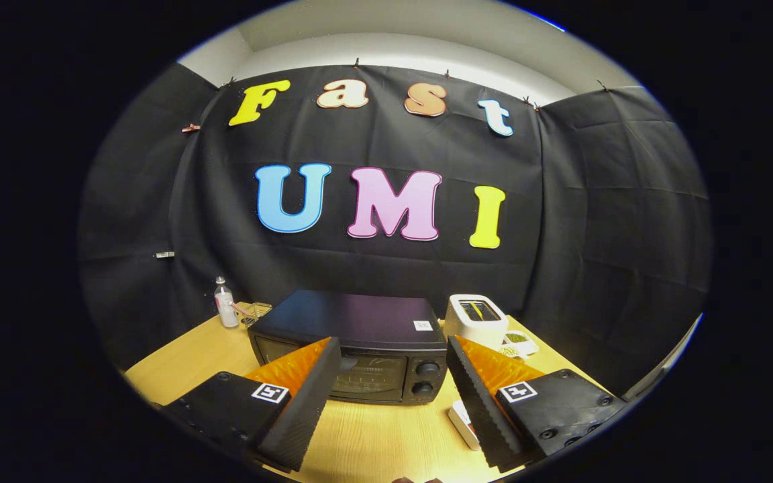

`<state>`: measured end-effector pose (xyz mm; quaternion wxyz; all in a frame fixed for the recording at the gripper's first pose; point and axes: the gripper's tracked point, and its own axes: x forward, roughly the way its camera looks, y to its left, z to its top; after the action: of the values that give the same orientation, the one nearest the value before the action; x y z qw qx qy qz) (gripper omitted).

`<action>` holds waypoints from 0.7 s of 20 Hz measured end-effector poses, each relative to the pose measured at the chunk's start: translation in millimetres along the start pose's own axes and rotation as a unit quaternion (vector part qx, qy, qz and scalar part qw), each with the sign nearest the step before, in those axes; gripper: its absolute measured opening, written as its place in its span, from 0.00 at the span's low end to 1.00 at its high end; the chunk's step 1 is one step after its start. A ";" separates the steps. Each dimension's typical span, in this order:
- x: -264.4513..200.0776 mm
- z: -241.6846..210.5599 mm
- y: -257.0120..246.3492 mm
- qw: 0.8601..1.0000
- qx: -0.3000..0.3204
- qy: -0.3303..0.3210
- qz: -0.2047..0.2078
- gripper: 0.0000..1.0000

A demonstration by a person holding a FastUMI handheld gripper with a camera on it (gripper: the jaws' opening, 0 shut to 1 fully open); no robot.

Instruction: Open the toaster oven, put the food inside, and close the toaster oven door.

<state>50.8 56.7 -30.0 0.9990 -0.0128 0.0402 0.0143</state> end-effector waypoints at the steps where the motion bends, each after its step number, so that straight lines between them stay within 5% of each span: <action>1: 4.5 -1.4 5.6 1.000 -0.002 0.001 0.003 0.98; 14: 91.6 -72.1 74.1 0.996 0.018 0.084 0.007 0.98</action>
<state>134.1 131.3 -111.0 0.9920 0.0045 0.1246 0.0192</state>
